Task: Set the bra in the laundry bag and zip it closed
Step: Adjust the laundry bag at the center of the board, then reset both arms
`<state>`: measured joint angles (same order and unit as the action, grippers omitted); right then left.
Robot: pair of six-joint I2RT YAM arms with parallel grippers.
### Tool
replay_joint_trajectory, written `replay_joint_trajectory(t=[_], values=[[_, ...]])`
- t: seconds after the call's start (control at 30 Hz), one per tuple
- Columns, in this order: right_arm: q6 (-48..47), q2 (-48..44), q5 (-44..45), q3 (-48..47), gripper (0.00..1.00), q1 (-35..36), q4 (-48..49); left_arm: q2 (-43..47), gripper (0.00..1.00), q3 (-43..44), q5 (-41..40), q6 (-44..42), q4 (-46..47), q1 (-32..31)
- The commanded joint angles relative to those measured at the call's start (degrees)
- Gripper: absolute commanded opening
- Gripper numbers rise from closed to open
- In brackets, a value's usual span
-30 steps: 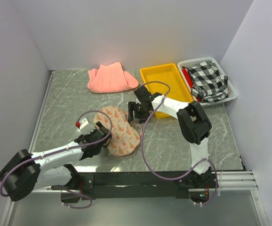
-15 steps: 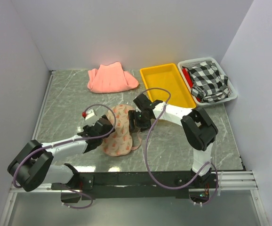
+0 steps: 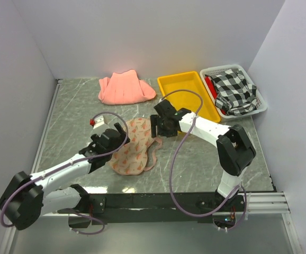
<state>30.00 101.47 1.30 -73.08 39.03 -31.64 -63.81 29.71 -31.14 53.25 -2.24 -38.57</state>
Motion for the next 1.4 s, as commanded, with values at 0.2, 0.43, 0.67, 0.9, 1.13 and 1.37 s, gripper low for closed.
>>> replay_joint_trajectory(t=[0.2, 0.43, 0.67, 0.9, 1.13, 1.37], values=[[0.76, 6.98, 5.03, -10.23, 0.81, -2.55, -1.76, 12.65, 1.00, 3.06, 2.48, -4.29, -7.07, 0.07], [-0.55, 13.84, 6.35, -17.62, 0.81, -2.38, -4.49, 13.72, 0.97, 6.40, 5.73, -7.90, -9.36, 0.07], [-1.96, 18.06, 5.38, -23.86, 0.81, -1.59, -5.89, 13.19, 0.97, 6.58, 6.35, -7.82, -8.57, 0.07], [-2.05, 16.31, 5.20, -25.36, 0.82, -1.58, -5.54, 13.10, 0.97, 6.32, 6.44, -8.69, -8.48, -0.02], [-5.56, -1.05, 8.97, -14.65, 0.83, -1.76, 3.40, 11.87, 0.97, 7.02, 7.40, -9.83, -6.64, -0.02], [-11.71, -24.98, 20.84, 3.01, 1.00, -5.26, 16.42, 4.23, 0.97, 14.83, 11.97, -15.71, -5.58, 1.82]])
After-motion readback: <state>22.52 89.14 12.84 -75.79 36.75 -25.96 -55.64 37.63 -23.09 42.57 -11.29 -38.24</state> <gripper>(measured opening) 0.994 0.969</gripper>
